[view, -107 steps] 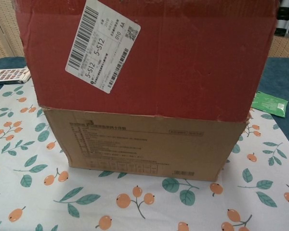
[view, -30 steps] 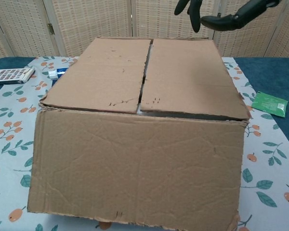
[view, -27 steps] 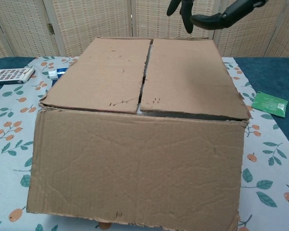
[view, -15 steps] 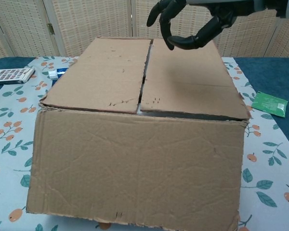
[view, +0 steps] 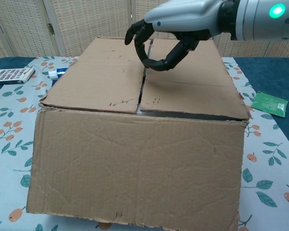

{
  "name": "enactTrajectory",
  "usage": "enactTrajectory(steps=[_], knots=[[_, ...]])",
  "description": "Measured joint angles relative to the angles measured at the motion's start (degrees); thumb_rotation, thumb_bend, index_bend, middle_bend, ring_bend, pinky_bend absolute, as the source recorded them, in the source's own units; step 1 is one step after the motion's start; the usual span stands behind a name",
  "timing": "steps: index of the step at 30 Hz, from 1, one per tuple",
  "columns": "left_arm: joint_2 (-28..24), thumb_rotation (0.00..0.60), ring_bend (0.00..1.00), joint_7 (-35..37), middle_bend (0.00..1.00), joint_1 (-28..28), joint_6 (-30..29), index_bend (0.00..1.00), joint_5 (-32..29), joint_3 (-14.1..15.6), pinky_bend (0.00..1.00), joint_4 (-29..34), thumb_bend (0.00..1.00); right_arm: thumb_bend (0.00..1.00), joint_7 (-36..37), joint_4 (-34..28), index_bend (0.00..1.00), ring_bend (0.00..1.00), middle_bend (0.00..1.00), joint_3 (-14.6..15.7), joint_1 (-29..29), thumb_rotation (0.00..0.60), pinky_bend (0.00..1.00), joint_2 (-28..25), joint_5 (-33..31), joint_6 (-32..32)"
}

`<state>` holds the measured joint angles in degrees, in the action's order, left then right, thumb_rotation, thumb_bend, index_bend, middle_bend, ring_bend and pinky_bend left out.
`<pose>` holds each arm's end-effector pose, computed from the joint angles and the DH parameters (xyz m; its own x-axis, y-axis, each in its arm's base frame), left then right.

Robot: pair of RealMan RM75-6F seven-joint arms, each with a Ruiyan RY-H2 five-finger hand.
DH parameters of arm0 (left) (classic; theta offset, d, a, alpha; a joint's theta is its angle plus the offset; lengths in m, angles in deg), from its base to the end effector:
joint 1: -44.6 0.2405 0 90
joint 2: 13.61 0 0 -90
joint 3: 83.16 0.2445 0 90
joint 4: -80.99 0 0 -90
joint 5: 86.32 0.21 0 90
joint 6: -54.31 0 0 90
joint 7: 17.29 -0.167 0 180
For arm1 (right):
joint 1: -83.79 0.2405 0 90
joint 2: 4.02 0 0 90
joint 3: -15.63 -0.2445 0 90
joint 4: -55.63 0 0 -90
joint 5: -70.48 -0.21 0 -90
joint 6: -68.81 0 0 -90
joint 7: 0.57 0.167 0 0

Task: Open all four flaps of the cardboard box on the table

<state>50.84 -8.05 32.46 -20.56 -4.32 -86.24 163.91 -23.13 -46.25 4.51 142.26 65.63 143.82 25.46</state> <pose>-0.3277 0.2472 0.1525 0.3844 0.1018 0.9175 0.9229 -0.0177 -0.3847 -0.0111 -0.3463 0.0282 0.6857 -0.0538 0.7259 -0.4864 -0.7758 0.4020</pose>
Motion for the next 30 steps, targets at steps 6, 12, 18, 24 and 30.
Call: enactTrajectory(steps=[6,12,18,24,30], knots=[[0.0,0.600,0.00,0.6,0.00,0.0,-0.2,0.00,0.4,0.0,0.00,-0.3,0.31,0.58,-1.3,0.6,0.46,0.12,0.14,-0.2,1.3,0.316,0.00,1.1,-1.5,0.7],[0.1,0.600,0.00,0.6,0.00,0.0,-0.2,0.00,0.4,0.0,0.00,-0.4,0.31,0.58,-2.0,2.0,0.46,0.11,0.14,0.0,2.5,0.316,0.00,2.6,-2.9,1.4],[0.0,0.600,0.00,1.1,0.00,0.0,-0.2,0.00,0.4,0.0,0.00,-0.6,0.31,0.58,-2.4,3.2,0.46,0.11,0.13,0.3,3.6,0.315,0.00,3.7,-3.8,1.9],[-0.2,0.600,0.00,1.4,0.00,0.1,-0.5,0.00,0.6,0.0,0.00,-0.6,0.31,0.58,-3.4,3.5,0.46,0.11,0.13,1.0,4.1,0.314,0.00,4.0,-5.0,2.0],[-0.1,0.600,0.00,1.2,0.00,0.1,-0.4,0.00,0.5,0.0,0.00,-0.5,0.31,0.58,-4.2,3.2,0.46,0.11,0.13,1.6,4.2,0.312,0.00,3.6,-5.9,1.9]])
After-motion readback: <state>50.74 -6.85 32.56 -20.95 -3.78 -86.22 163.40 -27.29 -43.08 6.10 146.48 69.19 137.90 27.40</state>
